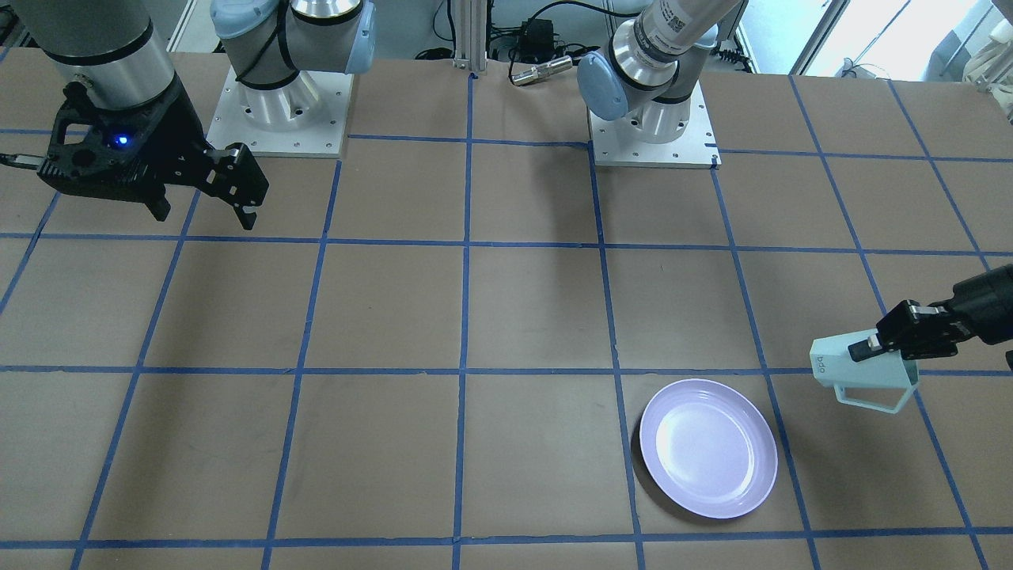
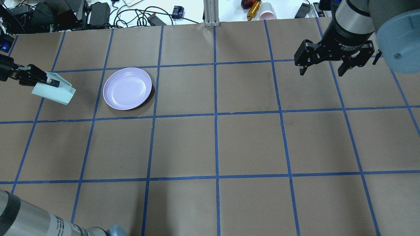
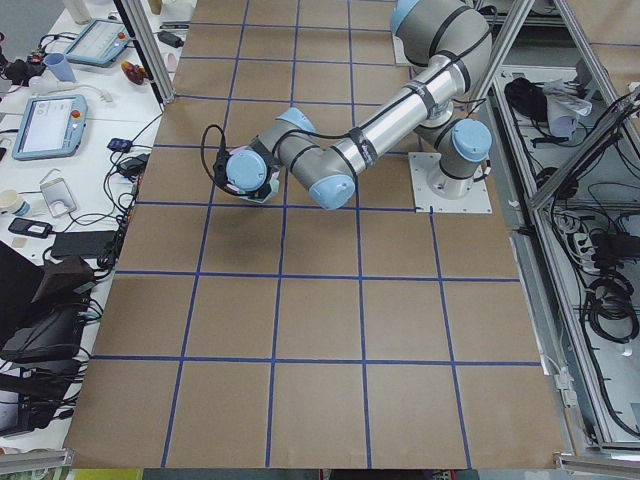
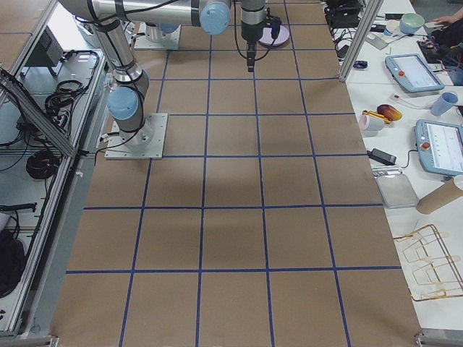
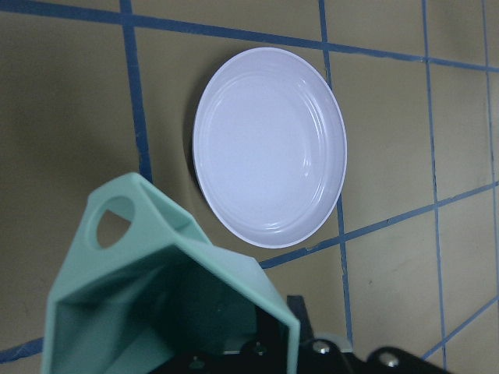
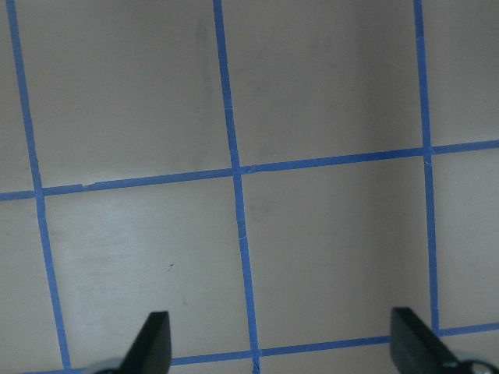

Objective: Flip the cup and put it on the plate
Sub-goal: 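Lift the cup with the left gripper and swing it toward the plate, then rotate the cup upright over the plate and lower it with the left gripper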

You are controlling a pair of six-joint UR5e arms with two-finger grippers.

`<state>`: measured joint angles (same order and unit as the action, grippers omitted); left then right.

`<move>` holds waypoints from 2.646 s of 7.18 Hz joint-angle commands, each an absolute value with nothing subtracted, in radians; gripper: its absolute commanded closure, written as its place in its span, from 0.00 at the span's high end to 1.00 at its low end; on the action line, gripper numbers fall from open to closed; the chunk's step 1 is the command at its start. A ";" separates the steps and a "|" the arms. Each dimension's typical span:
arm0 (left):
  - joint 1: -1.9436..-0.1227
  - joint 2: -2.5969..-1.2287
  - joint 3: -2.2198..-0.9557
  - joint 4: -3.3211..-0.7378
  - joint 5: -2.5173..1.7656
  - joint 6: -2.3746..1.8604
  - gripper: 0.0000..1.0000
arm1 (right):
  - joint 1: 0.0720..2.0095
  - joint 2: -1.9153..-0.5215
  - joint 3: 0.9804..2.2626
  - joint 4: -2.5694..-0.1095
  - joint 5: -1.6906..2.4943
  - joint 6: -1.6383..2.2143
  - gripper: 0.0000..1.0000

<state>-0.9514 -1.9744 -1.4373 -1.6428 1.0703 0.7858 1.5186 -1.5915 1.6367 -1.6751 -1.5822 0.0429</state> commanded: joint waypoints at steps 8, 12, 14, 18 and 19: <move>-1.307 -1.956 -1.562 -1.106 1.388 0.595 0.00 | 1.519 -1.592 1.637 -1.675 -1.582 0.043 1.00; -1.396 -1.968 -1.641 -0.927 1.506 0.592 0.00 | 1.519 -1.591 1.637 -1.675 -1.583 0.043 1.00; -1.399 -1.973 -1.699 -0.839 1.496 0.591 0.00 | 1.519 -1.591 1.637 -1.675 -1.583 0.043 1.00; -1.422 -1.990 -1.779 -0.703 1.496 0.591 0.00 | 1.519 -1.592 1.637 -1.675 -1.583 0.043 1.00; -1.422 -1.991 -1.805 -0.671 1.494 0.589 0.00 | 1.519 -1.591 1.637 -1.675 -1.583 0.043 1.00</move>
